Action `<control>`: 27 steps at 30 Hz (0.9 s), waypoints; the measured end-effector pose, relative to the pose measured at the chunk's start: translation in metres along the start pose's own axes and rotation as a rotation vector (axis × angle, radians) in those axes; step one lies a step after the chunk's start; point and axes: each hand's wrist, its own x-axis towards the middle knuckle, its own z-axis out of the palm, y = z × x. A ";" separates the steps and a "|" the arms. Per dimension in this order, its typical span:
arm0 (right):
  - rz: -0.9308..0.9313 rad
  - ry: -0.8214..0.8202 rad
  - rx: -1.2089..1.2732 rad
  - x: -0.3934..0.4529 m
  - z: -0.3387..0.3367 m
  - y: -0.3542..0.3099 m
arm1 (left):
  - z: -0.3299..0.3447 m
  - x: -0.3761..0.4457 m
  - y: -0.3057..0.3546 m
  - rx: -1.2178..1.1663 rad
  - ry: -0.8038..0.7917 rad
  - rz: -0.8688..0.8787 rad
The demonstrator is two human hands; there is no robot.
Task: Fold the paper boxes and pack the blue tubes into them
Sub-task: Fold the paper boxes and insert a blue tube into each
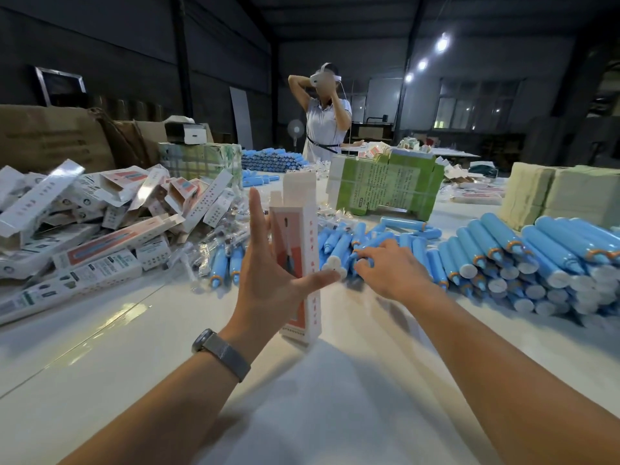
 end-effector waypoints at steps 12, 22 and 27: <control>0.493 0.236 1.287 0.020 -0.016 0.013 | 0.012 -0.005 -0.002 0.024 0.046 0.012; -0.113 0.050 2.075 -0.029 -0.087 -0.062 | 0.001 -0.003 -0.011 0.493 0.160 0.221; -0.222 0.083 2.024 -0.045 -0.097 -0.073 | -0.004 -0.001 -0.015 0.566 0.164 0.238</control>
